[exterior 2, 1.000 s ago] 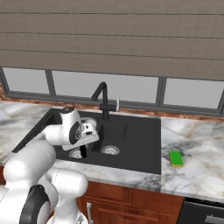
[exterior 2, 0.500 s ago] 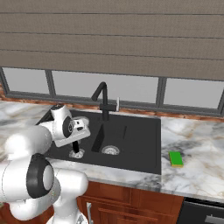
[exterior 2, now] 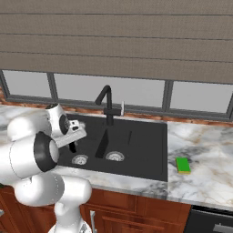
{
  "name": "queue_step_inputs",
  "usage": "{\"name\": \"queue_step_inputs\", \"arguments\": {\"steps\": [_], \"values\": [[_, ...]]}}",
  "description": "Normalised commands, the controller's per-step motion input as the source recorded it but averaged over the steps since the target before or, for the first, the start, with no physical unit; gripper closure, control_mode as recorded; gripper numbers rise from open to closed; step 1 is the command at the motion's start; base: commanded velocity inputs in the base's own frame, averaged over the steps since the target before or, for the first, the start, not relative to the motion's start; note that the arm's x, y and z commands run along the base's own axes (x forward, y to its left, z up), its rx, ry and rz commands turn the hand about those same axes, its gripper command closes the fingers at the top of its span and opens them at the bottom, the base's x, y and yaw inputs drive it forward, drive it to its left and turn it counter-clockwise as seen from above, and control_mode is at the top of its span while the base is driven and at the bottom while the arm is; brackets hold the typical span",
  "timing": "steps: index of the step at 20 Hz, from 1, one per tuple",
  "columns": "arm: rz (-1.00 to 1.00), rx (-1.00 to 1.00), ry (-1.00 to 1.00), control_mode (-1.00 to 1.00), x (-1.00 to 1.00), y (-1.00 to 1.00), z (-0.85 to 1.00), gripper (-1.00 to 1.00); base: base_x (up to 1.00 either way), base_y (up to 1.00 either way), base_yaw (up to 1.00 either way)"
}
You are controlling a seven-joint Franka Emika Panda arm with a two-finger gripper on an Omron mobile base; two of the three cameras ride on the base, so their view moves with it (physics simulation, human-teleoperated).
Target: Pick the pan and sponge and place them into the sink. Then turn on the water.
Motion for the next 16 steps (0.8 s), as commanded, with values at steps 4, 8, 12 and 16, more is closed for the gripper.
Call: {"name": "queue_step_inputs", "arguments": {"steps": [4, 8, 12, 16], "values": [[0.03, -0.03, 0.04, -1.0, 0.14, 0.31, -0.14, 1.0, 0.0, 0.0, 0.0], [0.03, -0.04, 0.01, -1.0, 0.16, 0.25, -0.21, 1.0, 0.0, 0.0, 0.0], [0.03, -0.05, 0.0, -1.0, 0.15, 0.23, -0.23, 1.0, 0.0, 0.0, 0.0], [0.04, -0.08, 0.0, -1.0, 0.27, 0.18, -0.23, 1.0, 0.0, 0.0, 0.0]]}}
